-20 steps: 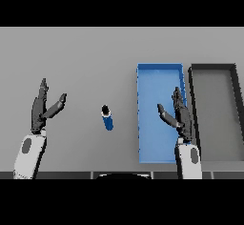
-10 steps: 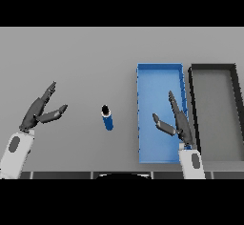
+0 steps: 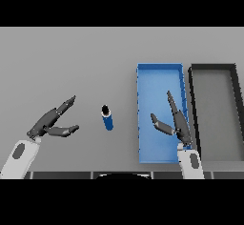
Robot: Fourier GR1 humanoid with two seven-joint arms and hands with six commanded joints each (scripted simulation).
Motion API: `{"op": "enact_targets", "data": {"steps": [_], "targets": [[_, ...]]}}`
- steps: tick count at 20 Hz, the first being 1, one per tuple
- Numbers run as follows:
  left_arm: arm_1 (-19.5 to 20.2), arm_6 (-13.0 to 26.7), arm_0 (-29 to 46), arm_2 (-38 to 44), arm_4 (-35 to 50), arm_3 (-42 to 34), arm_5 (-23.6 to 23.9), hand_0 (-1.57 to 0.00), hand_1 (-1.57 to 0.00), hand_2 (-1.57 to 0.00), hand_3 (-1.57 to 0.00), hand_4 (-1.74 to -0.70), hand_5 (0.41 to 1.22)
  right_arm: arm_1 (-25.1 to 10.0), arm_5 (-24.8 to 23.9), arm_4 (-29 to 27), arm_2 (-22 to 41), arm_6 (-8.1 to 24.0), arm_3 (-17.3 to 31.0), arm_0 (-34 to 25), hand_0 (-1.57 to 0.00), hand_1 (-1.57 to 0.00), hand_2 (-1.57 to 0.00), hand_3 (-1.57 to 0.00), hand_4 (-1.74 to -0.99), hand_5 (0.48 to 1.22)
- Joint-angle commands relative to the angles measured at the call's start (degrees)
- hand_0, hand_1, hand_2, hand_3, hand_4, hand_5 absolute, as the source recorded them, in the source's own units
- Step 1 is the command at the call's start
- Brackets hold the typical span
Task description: Pick up the blue pipe and place it into the blue bin.
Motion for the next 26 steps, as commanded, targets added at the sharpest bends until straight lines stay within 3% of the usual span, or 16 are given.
{"op": "enact_targets", "data": {"steps": [1, 8, 13, 19, 24, 26], "targets": [[-0.5, 0.6, 0.5, -1.3, -0.5, -1.4, -0.3, 0.0, 0.0, 0.0, 0.0, -1.14, 0.503, -0.2, 0.2, 0.0, 0.1, -0.4, -0.1, 0.2, 0.0, 0.0, 0.0, 0.0, -1.208, 0.611], [-6.7, 0.6, -0.6, -7.7, -8.2, -1.3, 2.0, 0.0, 0.0, 0.0, 0.0, -1.19, 0.464, 0.2, -0.4, 0.3, 0.3, 0.8, -1.8, 0.6, 0.0, 0.0, 0.0, 0.0, -1.223, 0.62], [-13.7, 2.9, -4.3, -10.0, -9.9, 5.8, 2.5, 0.0, 0.0, 0.0, 0.0, -1.2, 0.467, 0.5, -0.2, 0.3, 0.7, 0.0, -2.9, 2.1, 0.0, 0.0, 0.0, 0.0, -1.229, 0.621], [-19.0, 1.5, -8.9, -11.8, -13.4, 13.0, 2.9, 0.0, 0.0, 0.0, 0.0, -1.14, 0.459, -0.1, -0.2, 0.1, 0.0, -0.5, -3.0, 3.2, 0.0, 0.0, 0.0, 0.0, -1.204, 0.607], [-23.3, -1.2, -10.9, -11.6, -11.3, 15.9, 2.0, 0.0, 0.0, 0.0, 0.0, -1.21, 0.533, -0.2, 0.2, -0.8, -0.3, 1.3, -3.7, 2.8, 0.0, 0.0, 0.0, 0.0, -1.206, 0.606], [-24.7, -1.3, -11.1, -11.1, -10.4, 16.6, 2.4, 0.0, -0.04, -0.11, -0.04, -1.27, 0.585, -0.4, -0.2, 0.2, 0.0, 0.5, -3.4, 2.9, 0.0, 0.0, 0.0, 0.0, -1.196, 0.603]]}}
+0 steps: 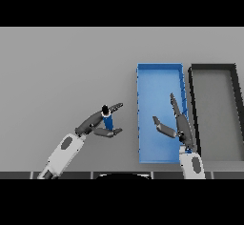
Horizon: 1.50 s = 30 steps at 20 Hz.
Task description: Pick up the blue pipe and place it into the blue bin.
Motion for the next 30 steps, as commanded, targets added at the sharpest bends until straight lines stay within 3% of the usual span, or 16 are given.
{"op": "enact_targets", "data": {"steps": [1, 2, 4, 6, 8, 11, 18, 24, 28, 30], "targets": [[-0.3, 0.0, -0.4, 0.5, 0.2, 0.6, 0.3, -0.03, -0.14, -0.22, -0.12, -1.29, 0.617, 0.2, -0.2, 0.2, 0.2, 0.7, -0.3, 0.2, 0.0, 0.0, 0.0, 0.0, -1.196, 0.605], [-1.2, 0.6, -0.6, 0.3, 0.0, 0.7, 1.1, -0.1, -0.26, -0.36, -0.22, -1.32, 0.651, 0.5, 0.0, -0.4, 0.2, 0.9, -0.9, 0.2, 0.0, 0.0, 0.0, 0.0, -1.198, 0.605], [-3.1, 1.3, -0.3, 0.7, 1.5, 1.5, 1.4, -0.5, -0.68, -0.73, -0.7, -1.42, 0.856, 0.7, -0.2, -0.4, 0.0, 1.1, -0.5, 0.0, 0.0, 0.0, 0.0, 0.0, -1.196, 0.604], [-3.1, -1.3, 0.0, -0.2, 0.0, 1.5, 0.9, -0.89, -1.0, -1.03, -1.01, -1.53, 0.988, 0.1, 0.2, -1.1, -0.6, 1.2, 0.4, -0.5, 0.0, 0.0, 0.0, 0.0, -1.195, 0.604], [-3.1, -4.1, 0.4, -1.6, -0.9, 1.5, 0.9, -1.13, -1.2, -1.23, -1.17, -1.6, 1.072, 0.3, 0.0, -0.9, -0.6, 0.9, 0.8, -0.7, 0.0, 0.0, 0.0, 0.0, -1.198, 0.604], [-2.7, -6.3, 1.1, -2.3, -1.2, 1.0, 2.2, -1.35, -1.38, -1.4, -1.32, -1.67, 1.144, -0.3, 0.6, -1.3, -0.9, 0.5, 1.0, -0.9, 0.0, 0.0, 0.0, 0.0, -1.19, 0.6], [-3.7, -4.2, -0.2, -1.7, 1.7, -7.0, 4.4, -1.52, -1.53, -1.53, -1.45, -1.73, 1.205, -0.3, 0.3, -0.8, -0.8, 0.6, 1.0, -1.3, 0.0, 0.0, 0.0, 0.0, -1.18, 0.604], [-3.7, 2.4, -2.4, -3.1, 2.0, -13.1, 4.9, -1.56, -1.56, -1.56, -1.49, -1.74, 1.217, -0.6, 0.1, -0.3, -0.8, -1.2, 0.4, -0.7, 0.0, 0.0, 0.0, 0.0, -1.141, 0.603], [-3.6, 4.4, -2.4, -3.8, 1.5, -14.2, 5.1, -1.57, -1.57, -1.57, -1.5, -1.74, 1.219, -1.1, -0.1, -0.5, -1.3, -1.7, -0.4, 0.5, 0.0, 0.0, 0.0, 0.0, -1.127, 0.605], [-3.2, 4.6, -2.7, -3.4, 1.4, -13.6, 4.9, -1.57, -1.57, -1.57, -1.5, -1.74, 1.219, -0.4, -0.8, 0.0, -0.9, -1.5, -0.8, 1.6, 0.0, 0.0, 0.0, 0.0, -1.161, 0.605]]}}
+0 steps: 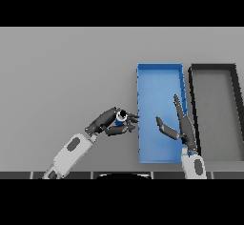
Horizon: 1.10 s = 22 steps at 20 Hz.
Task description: Pick up the blue pipe and place it into the blue bin.
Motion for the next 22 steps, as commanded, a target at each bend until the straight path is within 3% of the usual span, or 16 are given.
{"op": "enact_targets", "data": {"steps": [1, 3, 4, 6, 10, 13, 16, 19, 22], "targets": [[-0.3, 0.4, -0.6, 0.1, -0.1, 0.1, 0.2, -1.57, -1.57, -1.57, -1.5, -1.74, 1.219, 0.4, -0.4, 0.3, 0.2, 0.2, -0.2, 0.5, 0.0, 0.0, 0.0, 0.0, -1.178, 0.605], [-0.2, 0.0, 0.8, -0.9, -0.8, -0.2, 0.2, -1.57, -1.57, -1.57, -1.49, -1.74, 1.219, 0.7, -0.8, 0.1, 0.1, 0.5, -0.9, 1.3, 0.0, 0.0, 0.0, 0.0, -1.176, 0.605], [-0.2, -0.2, 0.8, -0.8, -0.9, 0.4, 0.0, -1.57, -1.57, -1.57, -1.5, -1.74, 1.22, 0.6, 0.3, -1.5, 0.1, -1.1, -2.3, 1.9, 0.0, 0.0, 0.0, 0.0, -1.186, 0.615], [-0.4, 0.5, 0.1, -0.5, -1.0, 0.4, 0.4, -1.57, -1.57, -1.57, -1.5, -1.74, 1.22, 0.0, 5.4, -8.9, -0.8, -2.4, -4.6, 1.3, 0.0, 0.0, 0.0, 0.0, -1.195, 0.608], [-0.2, 0.2, 0.1, -0.8, -1.0, -0.3, -0.2, -1.57, -1.57, -1.57, -1.49, -1.74, 1.221, -7.0, 15.9, -21.4, -0.8, 3.6, -11.8, -2.5, 0.0, 0.0, 0.0, 0.0, -1.282, 0.537], [-0.5, 0.1, -0.1, -0.7, -1.1, -0.5, -0.1, -1.57, -1.57, -1.57, -1.49, -1.74, 1.221, -10.6, 19.2, -25.7, 2.0, 11.7, -16.1, -7.5, 0.0, 0.0, 0.0, 0.0, -1.319, 0.501], [0.2, 0.0, -0.1, -0.5, -1.6, -0.1, -0.3, -1.57, -1.57, -1.57, -1.49, -1.74, 1.221, -11.7, 21.3, -27.8, 5.1, 17.4, -17.1, -12.4, 0.0, 0.0, 0.0, 0.0, -1.309, 0.503], [0.2, 0.4, -0.5, -0.3, -1.1, -0.1, -0.9, -1.57, -1.57, -1.57, -1.48, -1.74, 1.221, -11.4, 23.4, -26.1, 8.2, 19.6, -15.4, -18.4, 0.0, 0.0, 0.0, 0.0, -1.306, 0.521], [-0.1, -0.2, 0.1, -0.8, -1.1, -1.0, -1.0, -1.57, -1.57, -1.57, -1.49, -1.74, 1.221, -9.2, 25.0, -24.9, 11.5, 21.7, -12.8, -22.9, 0.0, 0.0, 0.0, 0.0, -1.253, 0.529]]}}
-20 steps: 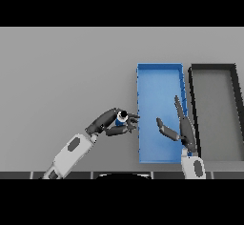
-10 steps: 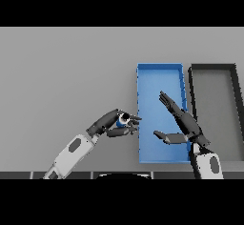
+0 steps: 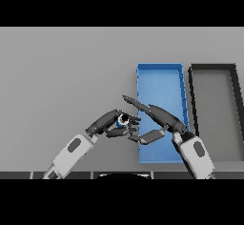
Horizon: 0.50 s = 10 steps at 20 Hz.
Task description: Pick up the blue pipe and place it into the blue bin.
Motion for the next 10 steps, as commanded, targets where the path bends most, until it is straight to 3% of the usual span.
{"op": "enact_targets", "data": {"steps": [1, 7, 10], "targets": [[-0.1, -0.2, -0.3, 0.2, 0.2, 0.3, -0.2, -1.57, -1.57, -1.57, -1.5, -1.74, 1.221, 0.0, 0.4, -0.2, 0.4, 0.4, 0.1, -1.1, 0.0, 0.0, 0.0, 0.0, -1.241, 0.53], [0.3, -1.2, -0.4, 0.1, -0.5, 1.3, -1.3, -1.57, -1.57, -1.57, -1.54, -1.74, 1.221, 5.2, 0.9, 0.1, 3.4, 4.1, 5.6, -8.9, 0.0, 0.0, 0.0, 0.0, -1.219, 0.511], [0.7, -0.2, -1.1, 1.3, 1.5, 1.6, -2.6, -1.57, -1.57, -1.57, -1.48, -1.74, 1.221, 7.0, 2.1, 0.9, 4.1, 3.3, 9.0, -11.5, -0.05, -0.08, -0.1, -0.05, -1.245, 0.506]]}}
